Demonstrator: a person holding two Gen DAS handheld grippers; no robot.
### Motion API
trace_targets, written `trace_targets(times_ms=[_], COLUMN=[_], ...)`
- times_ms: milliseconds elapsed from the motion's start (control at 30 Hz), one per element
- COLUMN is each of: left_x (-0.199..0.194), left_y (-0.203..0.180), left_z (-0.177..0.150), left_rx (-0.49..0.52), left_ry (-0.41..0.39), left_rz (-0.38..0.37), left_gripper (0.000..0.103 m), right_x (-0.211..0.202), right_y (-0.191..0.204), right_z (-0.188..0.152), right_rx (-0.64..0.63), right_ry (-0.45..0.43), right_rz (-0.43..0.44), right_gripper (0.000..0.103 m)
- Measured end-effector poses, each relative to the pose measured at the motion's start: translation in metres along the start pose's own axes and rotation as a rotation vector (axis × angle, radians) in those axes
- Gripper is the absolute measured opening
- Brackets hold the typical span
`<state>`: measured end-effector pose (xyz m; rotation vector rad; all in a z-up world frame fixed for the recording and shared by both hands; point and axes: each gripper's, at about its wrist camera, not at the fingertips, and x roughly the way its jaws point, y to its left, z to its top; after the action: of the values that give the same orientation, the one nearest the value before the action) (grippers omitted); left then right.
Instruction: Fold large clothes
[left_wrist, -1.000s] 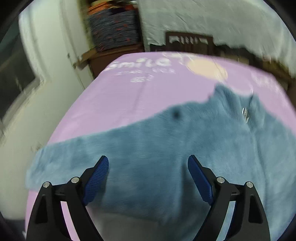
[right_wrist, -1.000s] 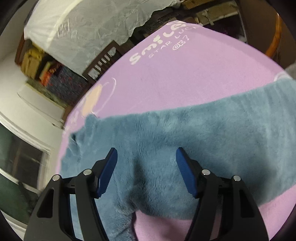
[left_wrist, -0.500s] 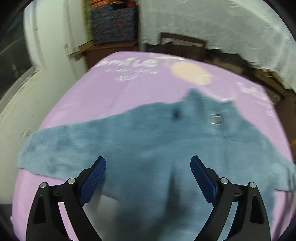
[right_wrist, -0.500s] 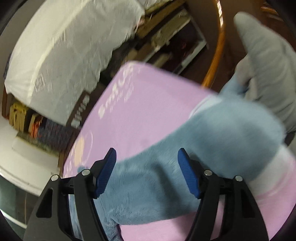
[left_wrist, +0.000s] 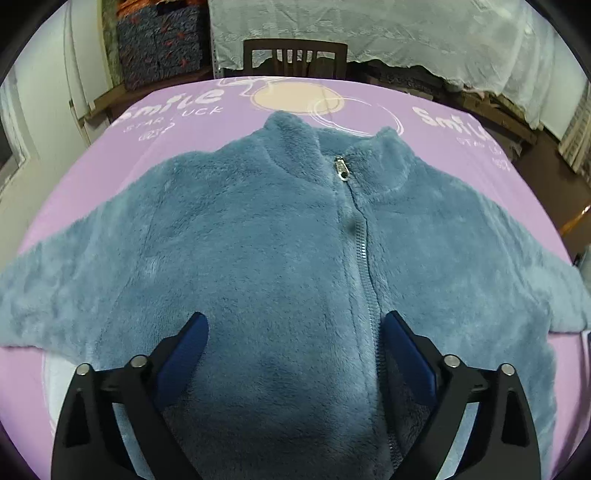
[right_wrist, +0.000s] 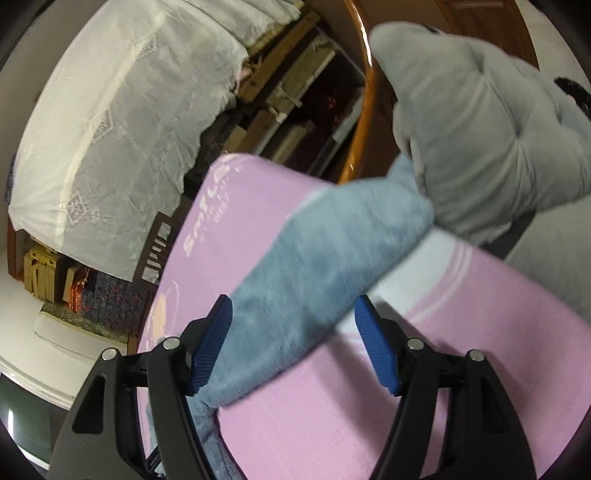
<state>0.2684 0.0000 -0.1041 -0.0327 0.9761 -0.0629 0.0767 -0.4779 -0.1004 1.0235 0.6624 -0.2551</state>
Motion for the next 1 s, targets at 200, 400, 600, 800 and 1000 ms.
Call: trace_targets(times_ms=[200,400,600,800,1000], left_x=[-0.001,-0.005,-0.008,-0.016,-0.025], left_y=[-0.003,-0.003,0.001,0.019,0.046], left_z=[-0.005,-0.008,-0.006,0.001,0.011], left_rx=[0.016,0.014,0.014,-0.035,-0.115], left_ry=[-0.008,-0.01,0.005,-0.008,-0.037], left_rz=[0.03,0.026,-0.007,-0.018,-0.022], left_gripper=[0.1,0.1,0.099,0.099,0.099], right_x=[0.007,0.027,0.029,0.021,0.023], right_y=[0.003,0.02,0.024,0.093,0.175], right_z=[0.002,0.014,0.019,-0.003,-0.051], right_rx=[-0.005,-0.044,-0.08,-0.279,-0.483], right_ry=[-0.031,-0.08,-0.095,-0.118,-0.08], right_rz=[-0.076,-0.184,-0.183,-0.125,-0.047], right_gripper=[0.06,0.037,0.007,0.006,0.006])
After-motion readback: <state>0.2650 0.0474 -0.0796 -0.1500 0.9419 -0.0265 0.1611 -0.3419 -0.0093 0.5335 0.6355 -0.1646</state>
